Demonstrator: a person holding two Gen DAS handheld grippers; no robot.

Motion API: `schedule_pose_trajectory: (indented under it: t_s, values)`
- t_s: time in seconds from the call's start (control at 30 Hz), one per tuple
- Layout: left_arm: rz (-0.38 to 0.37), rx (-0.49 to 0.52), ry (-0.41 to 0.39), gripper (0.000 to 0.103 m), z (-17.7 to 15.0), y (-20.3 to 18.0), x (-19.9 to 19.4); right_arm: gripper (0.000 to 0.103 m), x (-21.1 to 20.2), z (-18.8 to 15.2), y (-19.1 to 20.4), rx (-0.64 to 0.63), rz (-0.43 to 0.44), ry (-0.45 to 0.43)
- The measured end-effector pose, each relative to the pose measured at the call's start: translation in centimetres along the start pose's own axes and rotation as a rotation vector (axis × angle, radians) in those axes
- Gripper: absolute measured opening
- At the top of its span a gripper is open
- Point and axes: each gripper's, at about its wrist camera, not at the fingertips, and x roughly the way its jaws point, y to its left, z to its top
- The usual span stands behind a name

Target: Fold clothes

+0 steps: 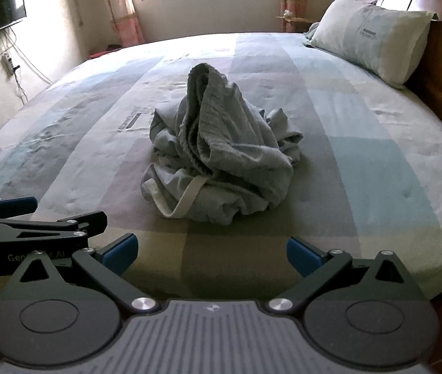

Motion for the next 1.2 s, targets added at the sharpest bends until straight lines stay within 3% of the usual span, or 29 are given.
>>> schedule_pose_trajectory:
  t_s: [0.27, 0.63, 1.0, 1.2]
  values:
    - [-0.041, -0.029, 0.0, 0.102, 0.7, 0.9, 1.0, 0.103, 0.4, 1.5, 0.8, -0.037, -0.044, 0.0]
    - [-0.006, -0.042, 0.014, 0.102, 2.7, 0.6, 2.6, 0.103, 2.2, 3.7, 0.2, -0.05, -0.007, 0.02]
    - [-0.008, -0.023, 0.084, 0.102, 3.2, 0.1, 5.3, 0.103, 4.2, 4.2, -0.4, -0.137, 0.001, -0.005]
    - [-0.004, -0.001, 0.103, 0.102, 3.5, -0.1, 6.8, 0.103, 6.8, 4.3, -2.4, -0.15, -0.073, 0.005]
